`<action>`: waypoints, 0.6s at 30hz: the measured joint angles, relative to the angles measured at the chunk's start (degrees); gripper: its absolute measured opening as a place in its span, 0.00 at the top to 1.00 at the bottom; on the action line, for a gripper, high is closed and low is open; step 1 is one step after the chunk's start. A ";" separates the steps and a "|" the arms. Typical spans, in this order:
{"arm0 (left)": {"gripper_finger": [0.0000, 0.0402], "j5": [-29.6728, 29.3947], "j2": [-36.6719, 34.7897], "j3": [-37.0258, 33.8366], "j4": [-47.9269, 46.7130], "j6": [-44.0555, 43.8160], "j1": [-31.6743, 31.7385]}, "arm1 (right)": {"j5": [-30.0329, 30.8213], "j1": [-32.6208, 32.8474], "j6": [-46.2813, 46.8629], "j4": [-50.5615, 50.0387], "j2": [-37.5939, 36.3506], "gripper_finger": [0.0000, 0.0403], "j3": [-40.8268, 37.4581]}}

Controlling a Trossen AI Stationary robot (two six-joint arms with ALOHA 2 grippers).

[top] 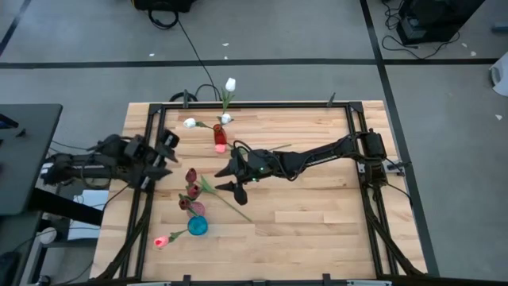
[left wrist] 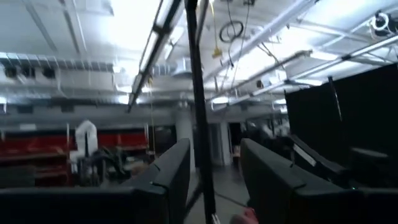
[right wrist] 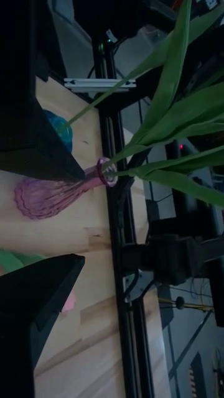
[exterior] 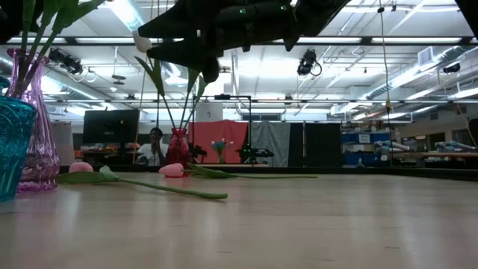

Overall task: Sort flowers into vase by color
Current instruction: Move the pink vase to the top right of the table

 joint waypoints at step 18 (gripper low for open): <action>0.63 -37.82 8.44 19.07 -38.92 19.49 -46.85 | 0.71 1.24 0.11 -0.05 0.72 0.47 0.02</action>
